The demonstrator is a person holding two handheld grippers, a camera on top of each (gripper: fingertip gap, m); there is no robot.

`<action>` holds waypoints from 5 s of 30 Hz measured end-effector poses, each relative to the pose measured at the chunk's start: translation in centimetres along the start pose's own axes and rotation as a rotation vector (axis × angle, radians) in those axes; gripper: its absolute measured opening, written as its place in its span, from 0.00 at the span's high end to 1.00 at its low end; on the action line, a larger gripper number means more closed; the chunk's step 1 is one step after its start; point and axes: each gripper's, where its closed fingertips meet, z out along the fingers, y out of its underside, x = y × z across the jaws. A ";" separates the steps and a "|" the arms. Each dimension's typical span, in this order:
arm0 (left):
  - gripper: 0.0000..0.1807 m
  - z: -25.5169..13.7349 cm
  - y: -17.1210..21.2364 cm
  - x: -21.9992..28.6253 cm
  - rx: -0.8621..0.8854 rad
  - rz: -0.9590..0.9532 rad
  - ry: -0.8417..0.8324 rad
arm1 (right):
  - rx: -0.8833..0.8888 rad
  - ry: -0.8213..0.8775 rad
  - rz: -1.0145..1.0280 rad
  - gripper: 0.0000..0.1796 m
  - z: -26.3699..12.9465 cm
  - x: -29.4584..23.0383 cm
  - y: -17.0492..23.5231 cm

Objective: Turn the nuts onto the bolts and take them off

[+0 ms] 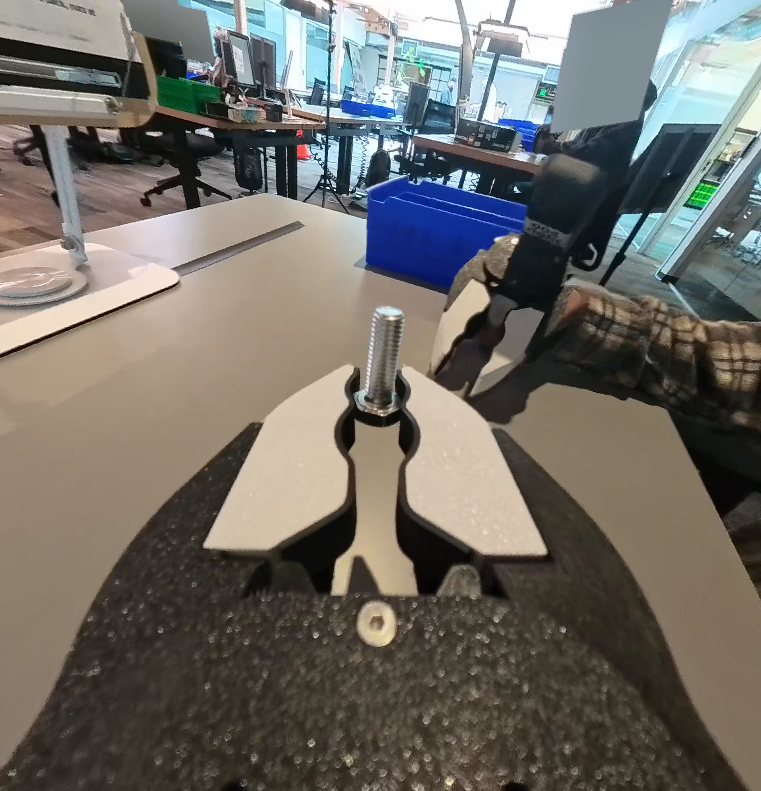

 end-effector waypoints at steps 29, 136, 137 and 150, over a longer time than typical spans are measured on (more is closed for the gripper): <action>0.92 1.7 1.5 2.6 -0.072 0.085 0.076 | 0.154 -0.090 -0.192 0.91 -1.0 -0.7 -15.9; 0.92 1.5 1.5 1.2 -0.152 0.208 -0.156 | 0.543 -0.030 0.118 0.91 3.3 -0.3 -18.0; 0.92 1.5 1.5 1.2 -0.152 0.208 -0.156 | 0.544 -0.029 0.121 0.91 3.3 -0.2 -18.0; 0.92 1.4 1.7 0.6 -0.161 0.191 -0.156 | 0.589 -0.021 0.124 0.91 0.8 0.8 -17.4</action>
